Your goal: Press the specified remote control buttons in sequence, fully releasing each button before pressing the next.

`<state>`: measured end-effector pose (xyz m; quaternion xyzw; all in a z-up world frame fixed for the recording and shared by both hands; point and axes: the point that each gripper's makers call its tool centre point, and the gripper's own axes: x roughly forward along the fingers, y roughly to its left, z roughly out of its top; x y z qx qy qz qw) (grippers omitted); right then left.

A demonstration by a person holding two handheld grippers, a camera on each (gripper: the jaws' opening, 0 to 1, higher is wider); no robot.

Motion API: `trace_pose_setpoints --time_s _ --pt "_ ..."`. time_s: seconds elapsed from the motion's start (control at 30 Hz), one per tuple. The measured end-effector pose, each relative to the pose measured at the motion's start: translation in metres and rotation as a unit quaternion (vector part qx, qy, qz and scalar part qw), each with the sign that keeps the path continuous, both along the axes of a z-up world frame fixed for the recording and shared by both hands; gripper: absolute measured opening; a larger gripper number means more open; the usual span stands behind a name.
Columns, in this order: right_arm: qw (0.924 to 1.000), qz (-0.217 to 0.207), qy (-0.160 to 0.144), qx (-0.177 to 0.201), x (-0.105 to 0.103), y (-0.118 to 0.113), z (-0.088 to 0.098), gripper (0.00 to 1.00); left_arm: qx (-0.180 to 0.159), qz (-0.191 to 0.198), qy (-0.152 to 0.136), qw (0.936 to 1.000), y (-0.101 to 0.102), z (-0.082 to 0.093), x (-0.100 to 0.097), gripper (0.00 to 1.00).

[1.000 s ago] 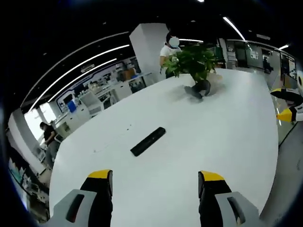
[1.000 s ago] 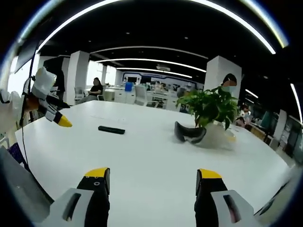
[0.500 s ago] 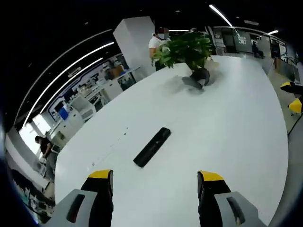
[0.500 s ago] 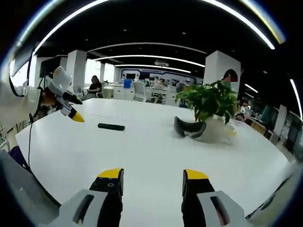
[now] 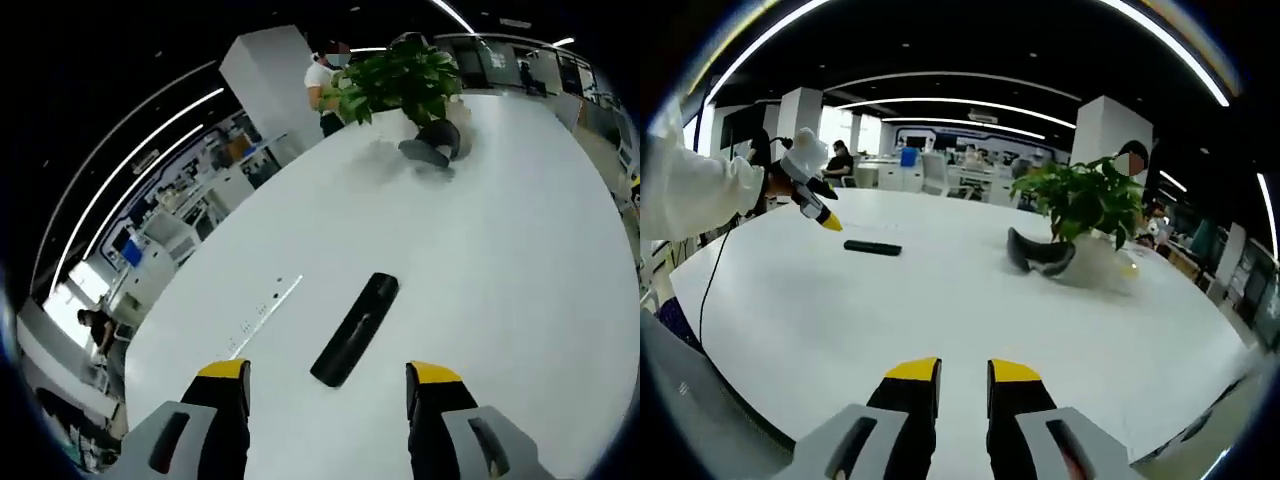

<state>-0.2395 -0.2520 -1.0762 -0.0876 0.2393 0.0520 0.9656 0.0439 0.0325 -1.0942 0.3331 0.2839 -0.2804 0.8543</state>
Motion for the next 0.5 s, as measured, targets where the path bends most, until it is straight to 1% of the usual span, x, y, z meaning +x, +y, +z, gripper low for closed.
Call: trace_pose_setpoints --time_s 0.03,0.07,0.1,0.17,0.2,0.23,0.27,0.3,0.33,0.4,0.5 --pt "1.0 0.0 0.002 0.0 0.0 0.0 -0.001 0.15 0.006 -0.004 0.011 0.9999 0.0 -0.005 0.003 0.63" --pt "1.0 -0.001 0.003 0.0 0.0 0.0 -0.001 0.15 0.01 -0.004 0.012 0.9999 0.0 -0.008 0.006 0.63" --pt "1.0 -0.001 0.005 0.0 0.0 -0.001 -0.002 0.15 0.021 -0.014 0.014 0.9996 -0.001 -0.012 0.009 0.62" --pt "1.0 -0.002 0.006 -0.002 0.0 -0.001 -0.002 0.14 0.027 -0.014 0.016 0.9994 -0.001 -0.018 0.013 0.61" --pt "1.0 -0.002 0.007 -0.004 -0.001 -0.001 -0.002 0.14 0.03 -0.023 0.026 0.999 -0.004 -0.023 0.014 0.61" --pt "1.0 -0.002 0.008 -0.005 -0.001 -0.001 -0.003 0.13 0.038 -0.027 0.042 0.998 -0.004 -0.029 0.012 0.6" --pt "0.9999 0.0 0.01 -0.004 -0.001 -0.001 -0.003 0.12 0.048 -0.027 0.044 0.9975 -0.004 -0.035 0.015 0.61" --pt "0.9999 0.0 0.011 -0.004 -0.001 0.0 -0.004 0.12 0.054 -0.036 0.048 0.9967 -0.005 -0.037 0.014 0.61" --pt "0.9999 0.001 0.011 -0.005 -0.001 0.0 -0.004 0.12 0.069 -0.042 0.062 0.9948 -0.004 -0.045 0.013 0.61" --pt "0.9999 0.001 0.012 -0.006 -0.001 0.0 -0.004 0.12 0.076 -0.046 0.071 0.9935 -0.004 -0.053 0.015 0.61" --pt "0.9999 -0.003 0.01 -0.004 -0.001 -0.002 -0.004 0.11 0.106 -0.059 0.083 0.9892 0.0 -0.061 0.019 0.6"
